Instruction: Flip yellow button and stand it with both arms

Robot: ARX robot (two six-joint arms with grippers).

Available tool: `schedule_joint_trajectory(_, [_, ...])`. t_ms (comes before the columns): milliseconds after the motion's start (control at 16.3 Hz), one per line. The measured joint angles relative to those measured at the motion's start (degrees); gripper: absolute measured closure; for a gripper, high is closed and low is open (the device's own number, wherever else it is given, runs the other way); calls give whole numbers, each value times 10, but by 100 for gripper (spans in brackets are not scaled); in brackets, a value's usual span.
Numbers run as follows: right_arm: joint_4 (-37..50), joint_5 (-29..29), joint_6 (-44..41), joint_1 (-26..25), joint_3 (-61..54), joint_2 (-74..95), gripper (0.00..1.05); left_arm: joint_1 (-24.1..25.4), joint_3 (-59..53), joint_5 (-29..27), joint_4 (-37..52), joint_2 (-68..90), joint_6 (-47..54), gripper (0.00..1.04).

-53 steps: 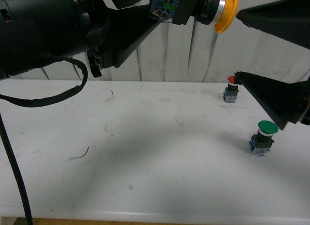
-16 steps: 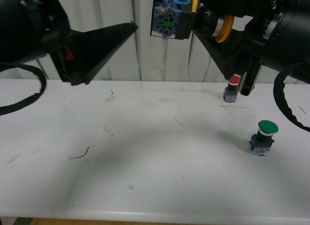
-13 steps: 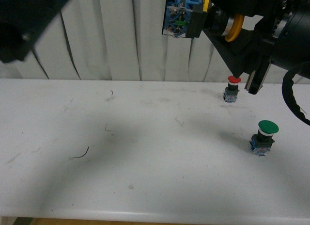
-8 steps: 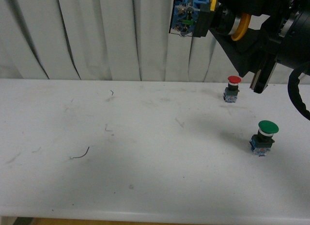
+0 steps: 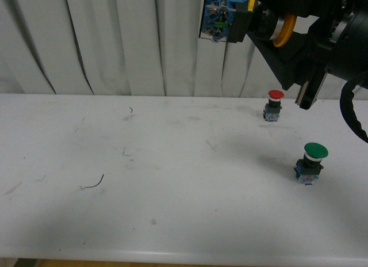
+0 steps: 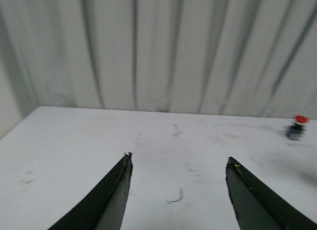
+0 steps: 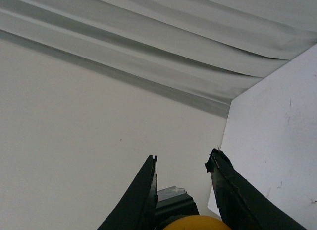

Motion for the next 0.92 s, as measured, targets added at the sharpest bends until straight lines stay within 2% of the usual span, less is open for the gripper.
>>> schedule_joint_trajectory(61, [0, 0, -2, 0, 0, 0, 73, 30, -12, 7, 2, -15, 3, 56])
schedule_joint_trajectory(123, [-1, 0, -3, 1, 0, 0, 73, 49, -24, 39, 6, -30, 3, 68])
schedule_joint_trajectory(184, [0, 1, -5, 0, 0, 0, 73, 82, -41, 66, 6, -43, 3, 85])
schedule_joint_trajectory(307, [0, 2, -9, 1, 0, 0, 73, 110, -57, 93, 7, -56, 3, 103])
schedule_joint_trajectory(430, [0, 1, -13, 5, 0, -1, 73, 197, -74, 183, 7, -75, 5, 103])
schedule_joint_trajectory(492, [0, 1, -15, 8, 0, -1, 73, 214, -81, 183, 9, -80, 5, 103])
schedule_joint_trajectory(922, [0, 1, -23, 8, -2, -1, 73, 207, -108, 195, 14, -101, 5, 103])
